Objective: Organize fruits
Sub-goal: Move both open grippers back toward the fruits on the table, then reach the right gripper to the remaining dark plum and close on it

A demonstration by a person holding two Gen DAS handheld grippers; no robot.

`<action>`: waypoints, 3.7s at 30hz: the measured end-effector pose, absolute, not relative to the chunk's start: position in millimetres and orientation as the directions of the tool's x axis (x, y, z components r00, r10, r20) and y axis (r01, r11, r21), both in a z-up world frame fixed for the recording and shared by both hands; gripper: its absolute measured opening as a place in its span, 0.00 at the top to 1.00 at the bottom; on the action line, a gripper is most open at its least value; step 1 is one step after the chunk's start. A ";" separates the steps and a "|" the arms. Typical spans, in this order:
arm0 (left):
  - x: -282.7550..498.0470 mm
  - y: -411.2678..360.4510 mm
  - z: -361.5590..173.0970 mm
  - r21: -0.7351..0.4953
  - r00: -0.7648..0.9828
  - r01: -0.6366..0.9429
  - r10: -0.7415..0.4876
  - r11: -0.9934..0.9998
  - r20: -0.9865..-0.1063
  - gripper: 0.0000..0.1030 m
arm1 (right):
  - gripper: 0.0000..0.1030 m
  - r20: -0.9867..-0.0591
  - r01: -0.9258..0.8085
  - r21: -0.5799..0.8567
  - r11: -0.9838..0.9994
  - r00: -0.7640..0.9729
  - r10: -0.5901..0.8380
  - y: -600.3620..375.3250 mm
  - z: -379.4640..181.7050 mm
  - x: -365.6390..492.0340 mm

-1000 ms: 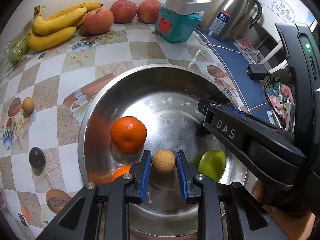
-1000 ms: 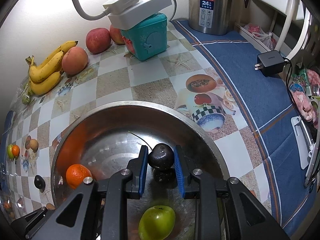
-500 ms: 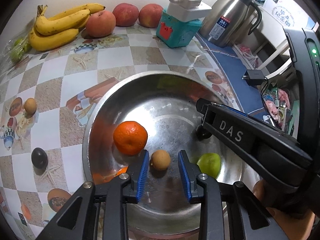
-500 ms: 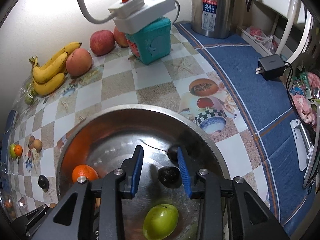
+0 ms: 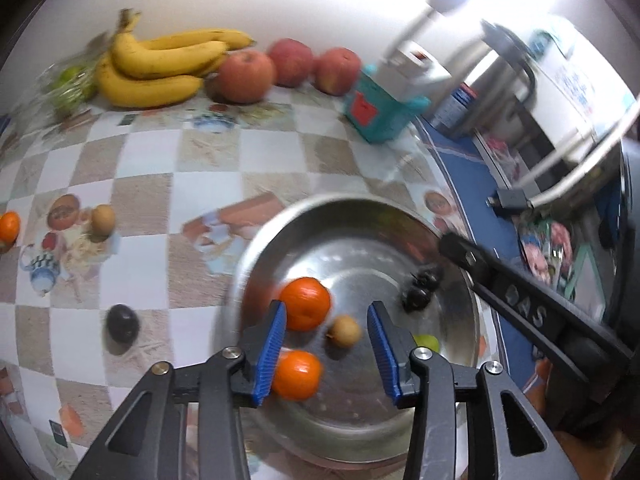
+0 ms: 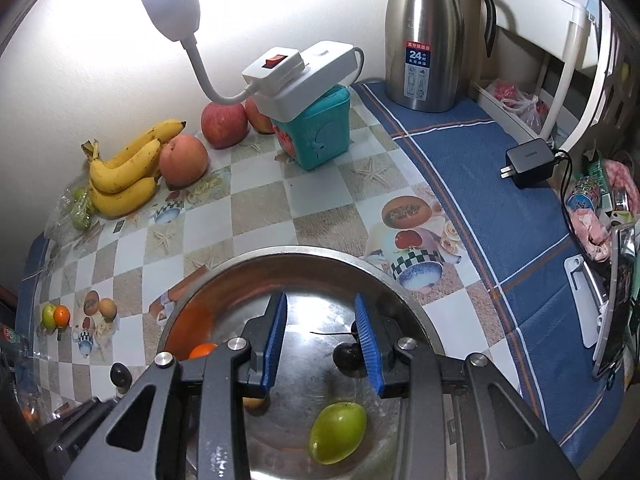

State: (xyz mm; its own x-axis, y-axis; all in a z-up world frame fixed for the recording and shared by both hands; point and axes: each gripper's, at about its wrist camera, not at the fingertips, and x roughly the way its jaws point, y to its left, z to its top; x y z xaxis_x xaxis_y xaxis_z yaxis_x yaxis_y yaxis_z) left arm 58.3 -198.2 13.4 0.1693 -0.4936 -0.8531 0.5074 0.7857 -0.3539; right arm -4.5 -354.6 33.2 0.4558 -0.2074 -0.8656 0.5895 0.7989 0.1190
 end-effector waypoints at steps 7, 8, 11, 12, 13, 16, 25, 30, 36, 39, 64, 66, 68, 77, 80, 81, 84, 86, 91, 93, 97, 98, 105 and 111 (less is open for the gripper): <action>84.6 -162.2 13.2 -0.342 0.225 0.398 -0.452 0.851 -0.863 0.48 | 0.65 -0.892 0.596 0.106 0.796 0.410 -0.188 -350.1 22.7 -5.9; 87.0 -158.2 12.2 -0.331 0.232 0.388 -0.438 0.860 -0.868 0.47 | 0.65 -0.897 0.596 0.105 0.796 0.402 -0.182 -348.6 20.8 -5.9; 92.4 -148.2 8.9 -0.302 0.245 0.358 -0.401 0.884 -0.883 0.44 | 0.65 -0.912 0.593 0.103 0.799 0.376 -0.161 -342.1 15.1 -6.4; 93.9 -145.3 7.6 -0.295 0.246 0.349 -0.390 0.890 -0.887 0.44 | 0.65 -0.916 0.591 0.105 0.800 0.370 -0.154 -339.5 13.6 -6.5; 95.2 -142.1 6.3 -0.286 0.245 0.339 -0.377 0.896 -0.893 0.44 | 0.65 -0.920 0.588 0.104 0.802 0.363 -0.147 -336.5 12.1 -6.4; 97.3 -135.1 2.7 -0.249 0.243 0.320 -0.333 0.914 -0.911 0.42 | 0.65 -0.929 0.570 0.102 0.815 0.348 -0.127 -325.8 9.0 -4.3; 100.3 -128.8 -2.7 -0.218 0.234 0.293 -0.291 0.931 -0.928 0.31 | 0.65 -0.935 0.541 0.075 0.838 0.331 -0.130 -311.6 7.1 0.6; 101.2 -127.6 -5.4 -0.189 0.237 0.282 -0.260 0.940 -0.936 0.10 | 0.34 -0.938 0.534 0.064 0.843 0.321 -0.132 -308.9 6.2 3.9; 103.6 -122.4 -9.6 -0.139 0.259 0.264 -0.209 0.954 -0.943 0.00 | 0.24 -0.937 0.519 0.041 0.854 0.317 -0.147 -306.1 5.0 6.9; 104.8 -119.5 -11.5 -0.120 0.268 0.256 -0.190 0.959 -0.945 0.00 | 0.24 -0.937 0.510 0.038 0.859 0.317 -0.147 -305.1 4.9 7.0; 106.9 -113.6 -9.8 -0.054 0.287 0.312 -0.148 0.948 -0.946 0.00 | 0.02 -0.919 0.493 0.020 0.870 0.351 -0.178 -292.4 4.1 9.1; 107.3 -112.3 -8.0 -0.044 0.297 0.318 -0.143 0.947 -0.944 0.00 | 0.02 -0.920 0.492 0.023 0.870 0.351 -0.174 -291.2 3.5 9.4; 107.3 -111.1 -5.6 -0.026 0.311 0.324 -0.132 0.946 -0.941 0.00 | 0.02 -0.919 0.496 0.025 0.868 0.354 -0.176 -290.8 4.0 9.8; 101.4 -110.8 9.1 0.076 0.389 0.376 -0.083 0.924 -0.917 0.00 | 0.02 -0.905 0.522 0.066 0.850 0.390 -0.168 -288.7 8.8 9.8; 100.1 -108.9 14.5 0.088 0.407 0.383 -0.082 0.920 -0.910 0.00 | 0.02 -0.898 0.528 0.086 0.845 0.409 -0.165 -287.9 13.5 10.2; 100.1 -107.5 16.3 0.086 0.410 0.380 -0.084 0.921 -0.908 0.00 | 0.02 -0.895 0.527 0.089 0.845 0.415 -0.164 -287.1 15.4 10.5; 101.9 -102.6 18.4 0.083 0.413 0.371 -0.084 0.925 -0.907 0.00 | 0.02 -0.884 0.518 0.104 0.849 0.439 -0.159 -283.5 20.8 12.0; 105.2 -95.8 17.9 0.067 0.405 0.357 -0.090 0.932 -0.910 0.00 | 0.02 -0.878 0.511 0.119 0.851 0.454 -0.150 -280.1 24.3 13.4; 118.6 -67.3 14.3 0.024 0.392 0.279 -0.091 0.960 -0.916 0.00 | 0.02 -0.869 0.483 0.151 0.862 0.481 -0.117 -265.9 29.5 20.4; 125.4 -53.3 10.5 0.017 0.383 0.250 -0.082 0.968 -0.920 0.00 | 0.02 -0.865 0.461 0.147 0.875 0.490 -0.113 -256.2 32.0 25.3; 139.0 -20.4 -3.0 -0.012 0.343 0.185 -0.076 0.983 -0.936 0.00 | 0.02 -0.862 0.408 0.131 0.903 0.497 -0.100 -234.1 34.6 36.7; 141.6 -13.3 -5.4 -0.018 0.336 0.170 -0.075 0.985 -0.939 0.00 | 0.02 -0.864 0.396 0.129 0.909 0.496 -0.093 -228.2 34.3 40.2; 156.0 30.2 -16.1 -0.056 0.308 0.098 -0.083 0.994 -0.948 0.00 | 0.02 -0.867 0.308 0.123 0.944 0.496 -0.048 -189.2 30.5 62.1; 163.1 51.9 -25.5 -0.089 0.275 0.051 -0.100 0.995 -0.956 0.00 | 0.02 -0.869 0.215 0.118 0.969 0.495 -0.004 -154.1 27.4 81.6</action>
